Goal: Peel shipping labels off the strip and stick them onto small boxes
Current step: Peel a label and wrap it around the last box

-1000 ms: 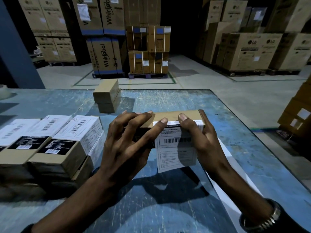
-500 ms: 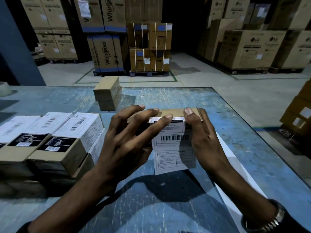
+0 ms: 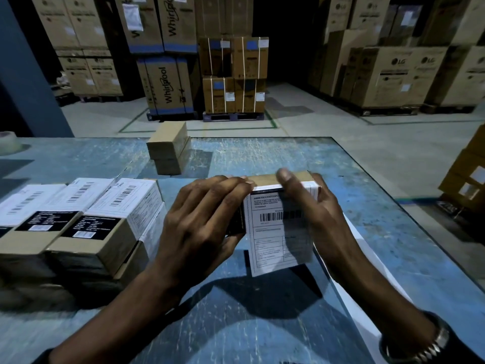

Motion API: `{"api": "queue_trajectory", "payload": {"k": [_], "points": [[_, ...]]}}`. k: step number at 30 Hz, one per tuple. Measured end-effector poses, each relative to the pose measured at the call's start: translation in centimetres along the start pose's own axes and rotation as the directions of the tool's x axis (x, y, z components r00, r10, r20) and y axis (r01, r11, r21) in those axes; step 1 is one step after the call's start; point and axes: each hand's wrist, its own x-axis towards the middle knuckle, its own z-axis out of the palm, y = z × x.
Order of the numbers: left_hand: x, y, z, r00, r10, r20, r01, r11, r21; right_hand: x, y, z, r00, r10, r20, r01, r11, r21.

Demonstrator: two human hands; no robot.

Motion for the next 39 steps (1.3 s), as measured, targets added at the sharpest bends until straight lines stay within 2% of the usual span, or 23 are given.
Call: {"api": "queue_trajectory", "payload": {"k": [3,9,12,14,17,24,27,30,34,39], "points": [[0.0,0.1,0.1,0.999,0.032,-0.028,-0.030,0.998,0.047,0.2,0.4,0.2,1.000,-0.007,-0.010,0.008,1.000,0.016],[-0.2,-0.5,0.3,1.000,0.023,0.013,-0.024,1.000,0.008,0.8,0.5,-0.1,0.997,0.059,-0.045,-0.059,0.998,0.006],[-0.2,-0.4,0.5,1.000,0.011,0.025,-0.011,1.000,-0.002,0.6,0.4,-0.2,0.992,0.125,0.033,-0.125,0.992,0.022],[-0.5,-0.3,0.7,1.000,0.005,0.023,-0.006,1.000,0.011,0.4,0.2,-0.1,0.993,0.088,0.075,-0.087,0.996,-0.021],[-0.6,-0.3,0.9,0.999,0.022,0.026,-0.023,0.999,0.028,0.6,0.5,-0.3,0.997,0.049,0.054,-0.049,0.999,0.002],[-0.7,-0.2,1.0,0.997,0.050,0.066,-0.056,0.995,0.082,1.1,1.0,-0.3,0.994,0.108,0.001,-0.108,0.994,-0.022],[-0.7,-0.7,1.1,0.997,0.040,0.060,-0.042,0.998,0.039,0.8,0.7,-0.2,0.985,0.168,0.046,-0.168,0.986,-0.008],[-0.9,-1.0,1.2,0.995,0.023,0.094,-0.021,1.000,-0.023,0.6,0.6,-0.1,0.985,0.133,0.111,-0.130,0.991,-0.035],[-0.9,-1.4,1.0,0.988,0.005,0.153,0.007,0.997,-0.083,1.1,1.1,-0.3,0.981,0.167,0.094,-0.166,0.986,-0.018],[-0.6,-1.4,0.9,0.990,-0.001,0.142,0.016,0.995,-0.103,0.7,-0.1,-0.9,0.960,0.269,0.084,-0.271,0.962,0.016]]}}
